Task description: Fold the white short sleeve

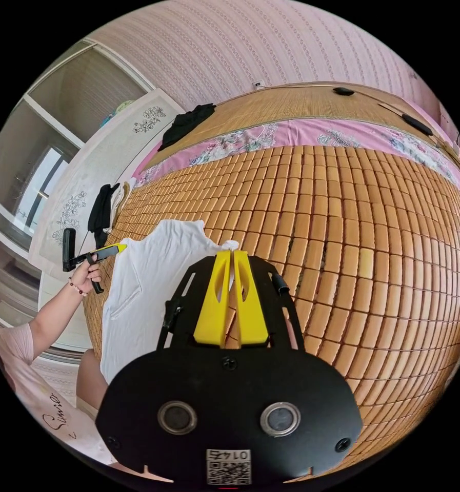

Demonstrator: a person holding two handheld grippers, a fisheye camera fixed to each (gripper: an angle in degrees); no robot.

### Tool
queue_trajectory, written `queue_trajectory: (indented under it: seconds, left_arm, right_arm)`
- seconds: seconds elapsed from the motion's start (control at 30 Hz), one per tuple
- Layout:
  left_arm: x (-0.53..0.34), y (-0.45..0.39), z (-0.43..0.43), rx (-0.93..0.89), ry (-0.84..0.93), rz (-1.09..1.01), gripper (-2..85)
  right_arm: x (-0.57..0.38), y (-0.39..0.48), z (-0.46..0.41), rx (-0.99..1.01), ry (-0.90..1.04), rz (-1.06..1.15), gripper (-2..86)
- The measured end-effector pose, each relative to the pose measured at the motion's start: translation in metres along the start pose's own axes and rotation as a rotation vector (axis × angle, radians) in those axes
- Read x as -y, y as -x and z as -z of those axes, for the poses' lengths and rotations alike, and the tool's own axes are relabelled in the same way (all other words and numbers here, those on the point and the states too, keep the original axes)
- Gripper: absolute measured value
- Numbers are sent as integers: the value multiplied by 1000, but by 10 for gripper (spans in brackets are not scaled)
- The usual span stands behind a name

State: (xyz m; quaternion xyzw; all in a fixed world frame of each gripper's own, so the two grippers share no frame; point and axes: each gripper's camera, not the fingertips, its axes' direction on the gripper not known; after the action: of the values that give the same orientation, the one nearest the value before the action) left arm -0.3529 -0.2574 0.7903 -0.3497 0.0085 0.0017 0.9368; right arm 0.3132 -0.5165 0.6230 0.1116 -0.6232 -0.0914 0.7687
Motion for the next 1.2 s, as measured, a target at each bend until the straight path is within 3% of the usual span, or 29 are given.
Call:
queue_trajectory:
  seconds: [0.43,0.6,0.93,1.2]
  left_arm:
    - [23,-32,53,16,-190,-61,-10]
    - [12,-36,67,-38,-178,-56,-10]
    - [-133,-48,145,-134,-59,-223,-10]
    - [-288,-11,108,-152,105,21,-10]
  right_arm:
    - [36,26,111,-60,-189,-23,3]
    - [21,33,140,30,-193,-40,3]
    - [-170,99,223,186,-77,70,4]
    - [-329,91,159,111,83,-120,4]
